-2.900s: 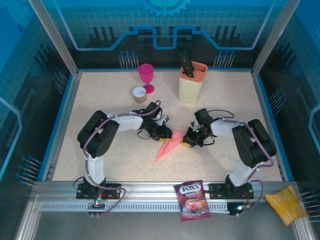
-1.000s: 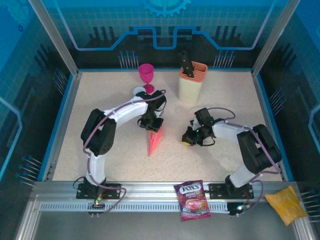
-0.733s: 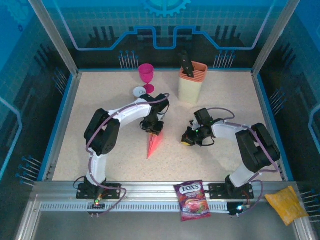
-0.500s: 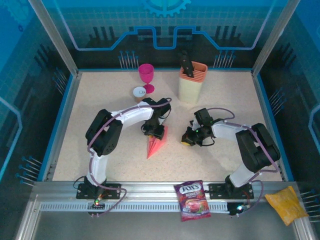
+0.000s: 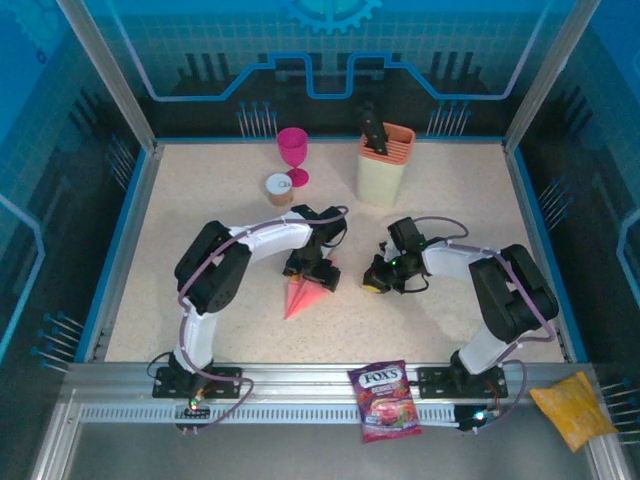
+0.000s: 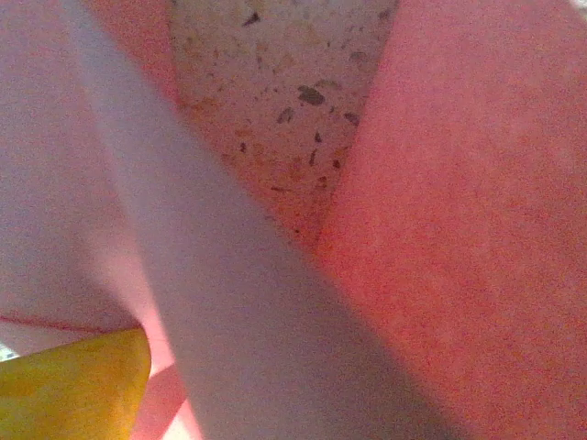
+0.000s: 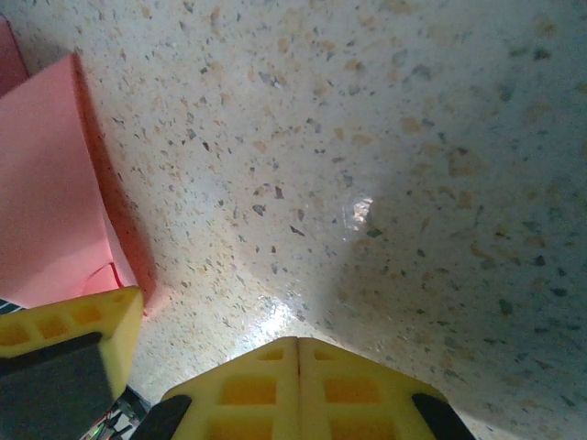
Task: Fold a paper plane with a square sheet of paper (pick it up from the middle)
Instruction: Move the paper plane to the center of the table.
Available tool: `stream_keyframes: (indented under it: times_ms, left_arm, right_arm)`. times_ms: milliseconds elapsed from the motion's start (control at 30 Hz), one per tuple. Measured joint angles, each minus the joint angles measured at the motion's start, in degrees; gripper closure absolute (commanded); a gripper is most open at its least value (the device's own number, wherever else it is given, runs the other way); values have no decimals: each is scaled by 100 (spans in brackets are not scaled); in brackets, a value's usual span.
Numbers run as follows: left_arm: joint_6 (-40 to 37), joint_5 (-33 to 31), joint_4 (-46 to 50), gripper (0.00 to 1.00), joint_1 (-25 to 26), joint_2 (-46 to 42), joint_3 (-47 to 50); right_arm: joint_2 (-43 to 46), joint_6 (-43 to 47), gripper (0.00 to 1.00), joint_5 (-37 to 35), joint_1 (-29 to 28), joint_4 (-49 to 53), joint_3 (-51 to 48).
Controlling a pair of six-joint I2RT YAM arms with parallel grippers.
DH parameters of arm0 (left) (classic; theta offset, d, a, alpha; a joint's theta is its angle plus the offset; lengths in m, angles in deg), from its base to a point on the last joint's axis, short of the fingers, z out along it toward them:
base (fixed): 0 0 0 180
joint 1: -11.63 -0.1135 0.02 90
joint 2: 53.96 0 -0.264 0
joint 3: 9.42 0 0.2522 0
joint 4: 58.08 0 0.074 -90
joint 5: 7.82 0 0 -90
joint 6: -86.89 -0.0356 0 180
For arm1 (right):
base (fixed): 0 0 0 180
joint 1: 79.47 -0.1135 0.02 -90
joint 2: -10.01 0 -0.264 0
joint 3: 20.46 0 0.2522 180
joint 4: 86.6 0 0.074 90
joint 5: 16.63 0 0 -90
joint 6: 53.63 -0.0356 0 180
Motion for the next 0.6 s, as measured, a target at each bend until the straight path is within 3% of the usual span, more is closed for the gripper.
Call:
stream_keyframes:
  times_ms: [600]
  left_arm:
    - [118, -216, -17, 10, 48, -66, -201]
  right_arm:
    - [-9, 44, 100, 17, 0, 68, 140]
